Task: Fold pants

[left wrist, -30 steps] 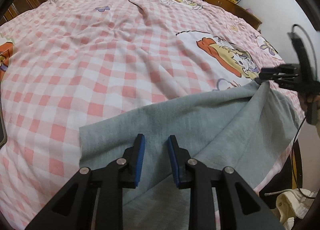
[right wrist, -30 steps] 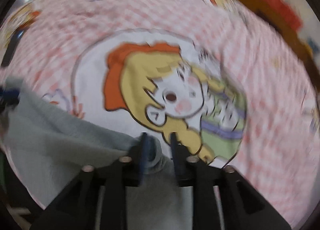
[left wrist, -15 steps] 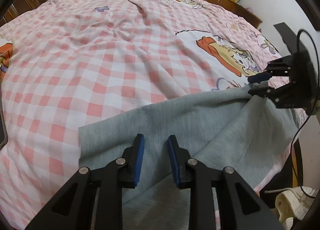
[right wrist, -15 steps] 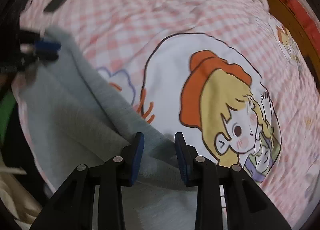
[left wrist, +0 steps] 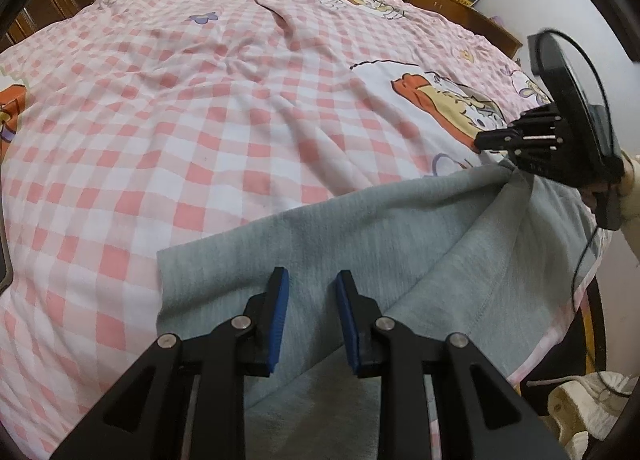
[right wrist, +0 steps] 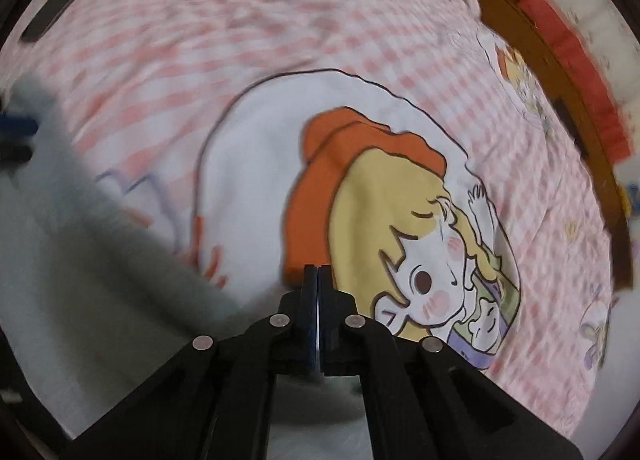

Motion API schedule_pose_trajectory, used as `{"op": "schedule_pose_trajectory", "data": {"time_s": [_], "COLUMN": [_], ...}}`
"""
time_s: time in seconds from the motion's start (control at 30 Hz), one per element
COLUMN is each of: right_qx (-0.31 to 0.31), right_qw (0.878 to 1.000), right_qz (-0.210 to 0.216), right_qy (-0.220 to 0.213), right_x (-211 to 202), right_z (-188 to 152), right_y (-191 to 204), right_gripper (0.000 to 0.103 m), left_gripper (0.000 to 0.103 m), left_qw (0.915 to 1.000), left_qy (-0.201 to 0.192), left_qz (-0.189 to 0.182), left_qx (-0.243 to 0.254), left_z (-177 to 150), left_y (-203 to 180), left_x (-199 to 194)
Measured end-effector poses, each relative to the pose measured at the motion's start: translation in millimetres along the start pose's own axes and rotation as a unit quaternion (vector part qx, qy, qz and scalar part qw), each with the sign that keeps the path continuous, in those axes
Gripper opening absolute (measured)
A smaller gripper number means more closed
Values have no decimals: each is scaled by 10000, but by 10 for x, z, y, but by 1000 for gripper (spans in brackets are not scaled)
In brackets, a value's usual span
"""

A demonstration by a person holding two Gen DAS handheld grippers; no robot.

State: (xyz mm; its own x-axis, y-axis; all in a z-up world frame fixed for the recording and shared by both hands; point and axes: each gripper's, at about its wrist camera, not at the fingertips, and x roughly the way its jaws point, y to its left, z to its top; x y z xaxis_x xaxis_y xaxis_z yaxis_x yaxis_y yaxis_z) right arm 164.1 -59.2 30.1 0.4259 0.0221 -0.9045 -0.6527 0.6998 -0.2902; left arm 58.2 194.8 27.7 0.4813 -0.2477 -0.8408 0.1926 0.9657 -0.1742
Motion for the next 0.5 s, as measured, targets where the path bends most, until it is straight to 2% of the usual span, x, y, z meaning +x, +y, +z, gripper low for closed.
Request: {"op": "schedule_pose_trajectory", "data": {"time_s": [0.13, 0.2, 0.23, 0.27, 0.4, 0.5], "right_qx": [146, 8, -61, -169, -590, -535], "right_qw": [9970, 9944, 9934, 9918, 9830, 9785], "right_qz": [749, 1053, 1131, 1244, 1724, 1989], "right_qy": [-87, -129, -174, -240, -233, -88], "right_x": [-118, -220, -289, -367, -467, -339], "right_z": [-1, 9, 25, 36, 23, 69], "right_y": [-35, 37, 74, 129, 465, 617], "right_gripper": [3, 14, 24, 26, 26, 26], "left_gripper": [25, 25, 25, 25, 26, 26], "left_qw": [10000, 10000, 10000, 10000, 9999, 9998], "left_qy": [-22, -36, -45, -56, -103, -160], "left_qz": [-13, -21, -19, -17, -37, -102], "left_qx": [21, -11, -34, -54, -33, 44], "left_z": [-9, -17, -20, -22, 1, 59], "left_y": [0, 5, 5, -1, -60, -132], "left_x": [-6, -14, -21, -31, -108, -124]}}
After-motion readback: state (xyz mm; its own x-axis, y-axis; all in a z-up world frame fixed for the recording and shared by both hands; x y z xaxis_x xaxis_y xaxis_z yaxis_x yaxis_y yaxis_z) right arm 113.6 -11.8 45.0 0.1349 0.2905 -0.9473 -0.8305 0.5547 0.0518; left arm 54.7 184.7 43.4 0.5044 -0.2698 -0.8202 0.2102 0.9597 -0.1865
